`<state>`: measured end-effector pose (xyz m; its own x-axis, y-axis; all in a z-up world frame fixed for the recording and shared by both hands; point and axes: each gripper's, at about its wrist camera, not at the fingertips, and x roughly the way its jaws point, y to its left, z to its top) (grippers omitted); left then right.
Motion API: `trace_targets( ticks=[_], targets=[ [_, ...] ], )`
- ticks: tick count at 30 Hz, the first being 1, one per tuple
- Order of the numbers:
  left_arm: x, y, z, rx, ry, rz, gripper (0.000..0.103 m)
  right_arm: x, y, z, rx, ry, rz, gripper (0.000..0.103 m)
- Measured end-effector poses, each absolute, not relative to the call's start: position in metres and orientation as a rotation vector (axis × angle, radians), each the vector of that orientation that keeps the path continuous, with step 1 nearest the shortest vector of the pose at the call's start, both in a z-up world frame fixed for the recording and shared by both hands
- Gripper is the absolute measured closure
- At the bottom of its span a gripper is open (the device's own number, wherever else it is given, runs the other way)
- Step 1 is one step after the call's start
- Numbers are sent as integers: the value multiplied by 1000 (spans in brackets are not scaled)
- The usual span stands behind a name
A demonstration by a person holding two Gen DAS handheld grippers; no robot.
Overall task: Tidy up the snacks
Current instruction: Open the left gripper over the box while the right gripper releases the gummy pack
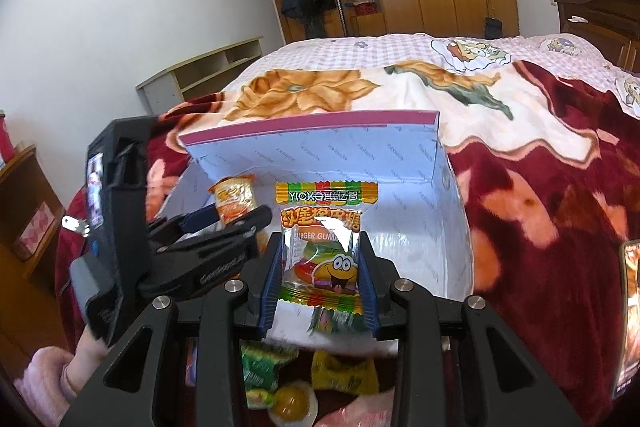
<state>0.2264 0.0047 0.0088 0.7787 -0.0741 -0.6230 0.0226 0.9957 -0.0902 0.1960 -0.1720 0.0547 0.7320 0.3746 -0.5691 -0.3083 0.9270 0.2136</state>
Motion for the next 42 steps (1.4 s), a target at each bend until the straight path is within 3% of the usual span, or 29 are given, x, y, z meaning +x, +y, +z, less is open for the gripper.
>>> trace_targets(
  ticks=[25,27,32,42],
  targets=[
    [229,8,6,-90,684,-54,44,262,-179,28,191,780,334,67],
    [229,9,6,-90,684,-55,44,263,-181,27,205,792,324,59],
    [228,8,6,-84,681,-52,44,259,-179,31,204,783,334,52],
    [220,6,12,-71,673,-59,25,249,-183,34,219,780,328,46]
  ],
)
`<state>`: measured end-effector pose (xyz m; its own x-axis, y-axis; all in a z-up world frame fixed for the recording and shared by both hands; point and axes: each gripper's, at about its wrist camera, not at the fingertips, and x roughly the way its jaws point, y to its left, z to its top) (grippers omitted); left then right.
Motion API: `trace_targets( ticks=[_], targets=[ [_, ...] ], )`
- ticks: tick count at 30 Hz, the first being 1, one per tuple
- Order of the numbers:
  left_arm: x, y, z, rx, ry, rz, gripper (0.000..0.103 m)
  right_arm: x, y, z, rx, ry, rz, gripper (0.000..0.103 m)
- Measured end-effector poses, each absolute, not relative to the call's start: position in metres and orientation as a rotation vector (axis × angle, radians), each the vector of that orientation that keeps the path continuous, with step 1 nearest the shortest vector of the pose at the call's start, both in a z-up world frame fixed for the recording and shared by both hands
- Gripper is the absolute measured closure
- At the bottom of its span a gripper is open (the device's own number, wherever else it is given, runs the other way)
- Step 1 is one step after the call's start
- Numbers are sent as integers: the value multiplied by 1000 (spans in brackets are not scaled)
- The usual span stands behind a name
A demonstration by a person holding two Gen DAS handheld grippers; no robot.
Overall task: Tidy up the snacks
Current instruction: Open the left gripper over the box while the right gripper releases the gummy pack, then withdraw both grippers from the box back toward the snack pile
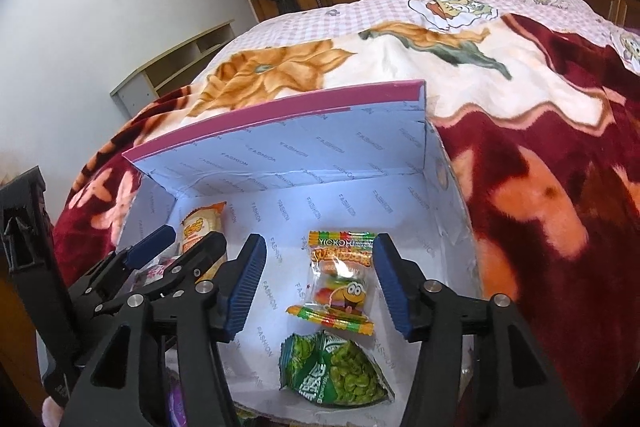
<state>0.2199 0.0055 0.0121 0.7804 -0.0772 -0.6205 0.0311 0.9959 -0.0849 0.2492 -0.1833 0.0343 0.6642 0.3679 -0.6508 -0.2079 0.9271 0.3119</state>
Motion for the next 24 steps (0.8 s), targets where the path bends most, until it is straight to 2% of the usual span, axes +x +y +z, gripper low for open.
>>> trace_targets(
  ticks=[1,5,9,13,24],
  targets=[
    [219,5,13,-68,673,-59,22,248,-184,35,220,780,327,46],
    [209,1,21,-63,649,-70,21,241,-187,39,223,768,333,45],
    [197,1,32,-60,625,-88,13,228,-189,45,227,747,352,44],
    [184,2,41,-69,609,-101,13,217,-191,52,236,731,363,39],
    [149,7,57,-69,606,-104,13,181,-193,62,252,702,389,39]
  ],
)
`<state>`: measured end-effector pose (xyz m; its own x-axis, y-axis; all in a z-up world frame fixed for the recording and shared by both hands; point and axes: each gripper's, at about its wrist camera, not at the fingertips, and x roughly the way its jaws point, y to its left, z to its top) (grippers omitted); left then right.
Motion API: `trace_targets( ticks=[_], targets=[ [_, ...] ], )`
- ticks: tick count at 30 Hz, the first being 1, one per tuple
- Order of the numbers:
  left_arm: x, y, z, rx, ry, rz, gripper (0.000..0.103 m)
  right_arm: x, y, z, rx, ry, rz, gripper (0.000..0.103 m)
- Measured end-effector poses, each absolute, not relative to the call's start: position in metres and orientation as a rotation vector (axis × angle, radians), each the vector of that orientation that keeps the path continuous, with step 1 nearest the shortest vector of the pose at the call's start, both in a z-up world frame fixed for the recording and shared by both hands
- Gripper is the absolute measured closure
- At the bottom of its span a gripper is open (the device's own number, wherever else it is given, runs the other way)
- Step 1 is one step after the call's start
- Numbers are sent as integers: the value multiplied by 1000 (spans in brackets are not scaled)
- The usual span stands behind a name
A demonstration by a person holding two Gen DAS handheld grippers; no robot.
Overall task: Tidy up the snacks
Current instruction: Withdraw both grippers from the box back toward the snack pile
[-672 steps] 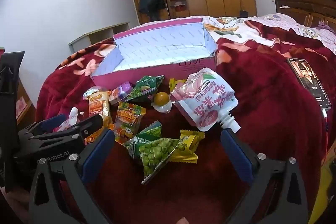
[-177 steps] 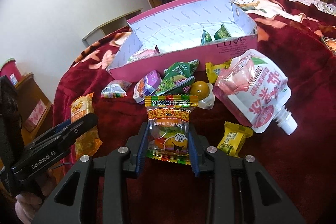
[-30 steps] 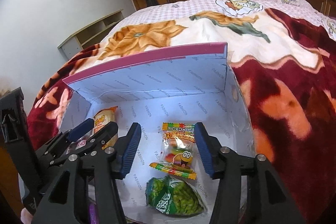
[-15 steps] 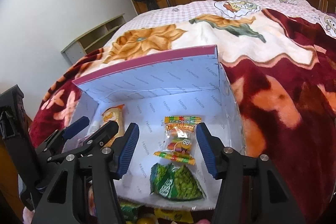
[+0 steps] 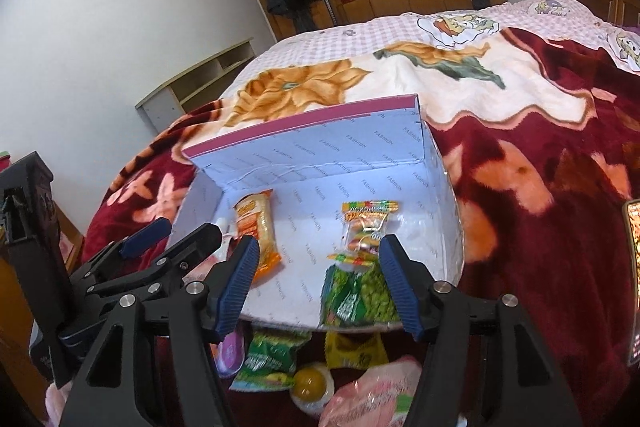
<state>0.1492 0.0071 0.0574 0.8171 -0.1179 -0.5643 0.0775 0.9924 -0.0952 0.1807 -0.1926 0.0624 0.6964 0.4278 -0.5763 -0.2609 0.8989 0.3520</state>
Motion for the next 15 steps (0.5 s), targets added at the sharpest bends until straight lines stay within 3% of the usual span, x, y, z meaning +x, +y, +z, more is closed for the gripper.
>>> trace_targets(
  ticks=[15],
  targets=[
    [105,24,52,-92,623,-63,13,138,-205,55,282,708,383,39]
  ],
)
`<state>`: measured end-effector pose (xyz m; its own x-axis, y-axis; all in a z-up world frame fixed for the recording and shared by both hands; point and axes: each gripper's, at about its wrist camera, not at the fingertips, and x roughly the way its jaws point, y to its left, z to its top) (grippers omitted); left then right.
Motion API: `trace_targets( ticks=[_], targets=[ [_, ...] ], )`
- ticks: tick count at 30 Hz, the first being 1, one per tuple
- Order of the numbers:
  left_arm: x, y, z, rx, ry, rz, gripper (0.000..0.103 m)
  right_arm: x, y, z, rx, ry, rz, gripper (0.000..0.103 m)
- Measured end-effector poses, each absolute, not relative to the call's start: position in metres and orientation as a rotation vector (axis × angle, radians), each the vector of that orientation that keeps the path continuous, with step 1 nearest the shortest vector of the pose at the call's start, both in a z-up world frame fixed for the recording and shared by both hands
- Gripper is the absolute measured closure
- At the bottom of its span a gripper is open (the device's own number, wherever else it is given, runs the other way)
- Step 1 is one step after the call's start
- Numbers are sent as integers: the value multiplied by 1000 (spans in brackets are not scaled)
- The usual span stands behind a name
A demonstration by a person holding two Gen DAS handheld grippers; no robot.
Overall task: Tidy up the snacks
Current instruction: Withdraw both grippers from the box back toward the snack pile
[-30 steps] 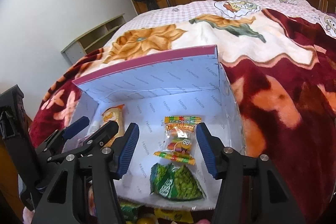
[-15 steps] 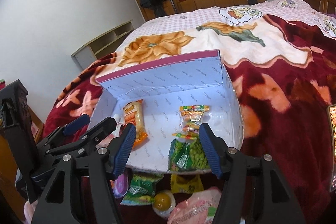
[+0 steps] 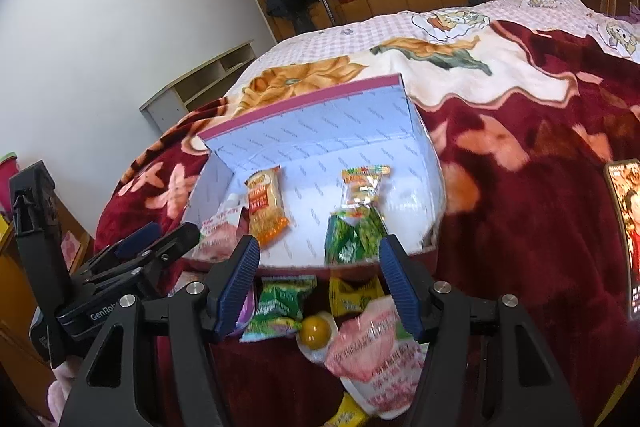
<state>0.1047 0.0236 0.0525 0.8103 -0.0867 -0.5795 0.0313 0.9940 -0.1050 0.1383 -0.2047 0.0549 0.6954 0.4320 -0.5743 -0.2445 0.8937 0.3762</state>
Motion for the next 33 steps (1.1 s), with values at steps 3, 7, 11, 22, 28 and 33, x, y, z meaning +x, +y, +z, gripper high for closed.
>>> trace_targets(
  ticks=[3,7,11,22,28,33],
  targets=[
    [98,28,48,-91,628,-42,13,131,-209,49,299,715,382,39],
    [93,34,38,-94,651,-24,13,123,-213,40,313,730,382,39],
    [89,40,29,-90,656,9,13,116,-216,34,309,734,373,39],
    [87,54,5,-138,693,38,13,104,-219,22,311,745,369,39],
    [87,59,-3,-161,707,41,14,97,-217,18,289,733,366,39],
    [93,68,-12,-211,737,51,30,94,-217,17,288,733,366,39]
  ],
)
